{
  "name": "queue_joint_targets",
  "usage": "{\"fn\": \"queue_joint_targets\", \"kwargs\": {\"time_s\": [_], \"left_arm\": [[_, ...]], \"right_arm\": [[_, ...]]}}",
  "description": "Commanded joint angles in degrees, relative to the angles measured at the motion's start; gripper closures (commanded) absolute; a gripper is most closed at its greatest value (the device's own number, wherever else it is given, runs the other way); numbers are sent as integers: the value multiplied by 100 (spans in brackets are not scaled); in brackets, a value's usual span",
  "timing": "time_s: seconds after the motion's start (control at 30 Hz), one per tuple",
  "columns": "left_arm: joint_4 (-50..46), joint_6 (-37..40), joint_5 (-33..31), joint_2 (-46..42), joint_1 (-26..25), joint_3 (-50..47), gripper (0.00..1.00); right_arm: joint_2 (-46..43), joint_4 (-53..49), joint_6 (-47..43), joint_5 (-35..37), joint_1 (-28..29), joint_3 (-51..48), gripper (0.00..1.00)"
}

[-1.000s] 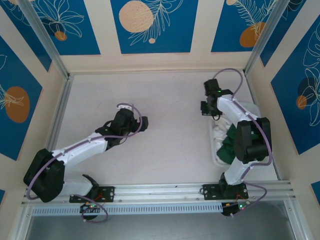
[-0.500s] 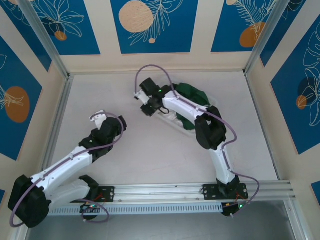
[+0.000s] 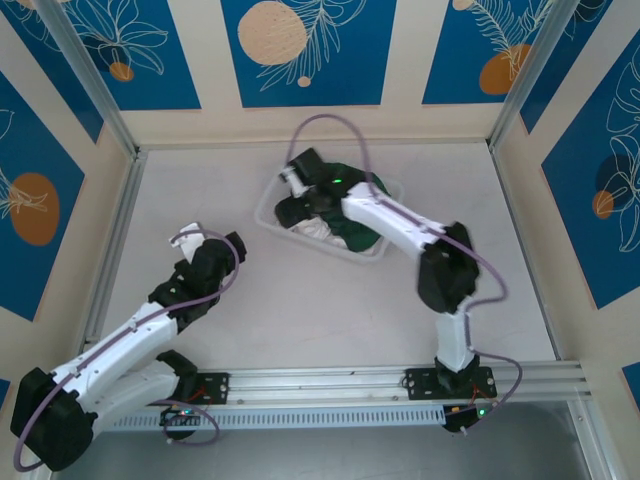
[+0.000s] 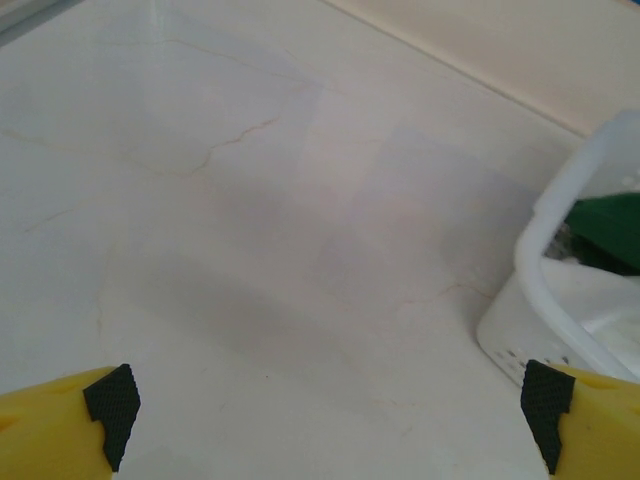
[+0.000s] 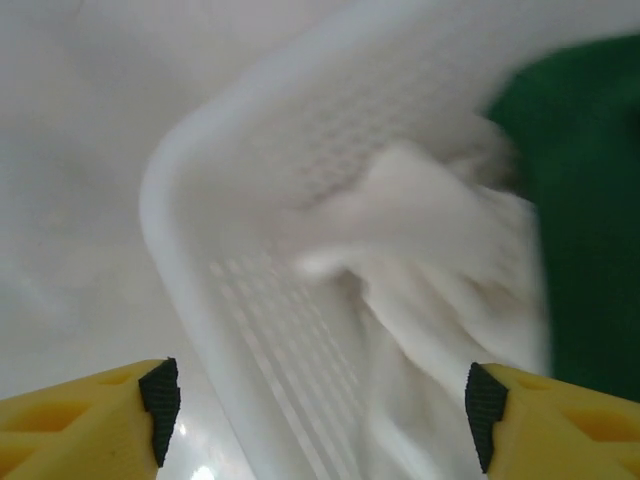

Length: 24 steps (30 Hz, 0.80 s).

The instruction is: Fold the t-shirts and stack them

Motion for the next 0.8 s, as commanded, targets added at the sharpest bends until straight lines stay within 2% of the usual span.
{"fn": "queue_joint_targets", "kwargs": {"time_s": [0.0, 0.07, 0.13, 0.23, 0.33, 0.43, 0.63, 0.77], "left_arm": [[862, 1175, 1279, 271, 42, 304, 0], [897, 1444, 1943, 652, 10, 675, 0], [671, 1679, 2590, 1309, -73, 1327, 1], [-77, 1865, 3263, 2534, -240, 2633, 4], [-779, 1967, 3553, 3714, -394, 3931, 4], [-1606, 2115, 3547, 4826, -469, 5363, 4], [-2885, 2662, 3171, 7083, -486, 8215, 4], [-3717, 2842, 3024, 8356, -486, 10043, 8]], "right_arm": [[-1669, 430, 2090, -300, -746, -1357, 21], [-2409, 904, 2460, -1004, -1253, -2366, 21], [-3076, 1076, 2889, -953, -1689, -3233, 21], [-3533, 678, 3324, -847, -2354, -3893, 21], [-3811, 861, 3411, -1223, -2874, -4551, 23], [-3957, 1004, 3337, -1373, -3045, -4933, 23], [-3755, 924, 3048, -1510, -3068, -5079, 25], [-3829, 977, 2968, -1565, -3072, -5228, 26]]}}
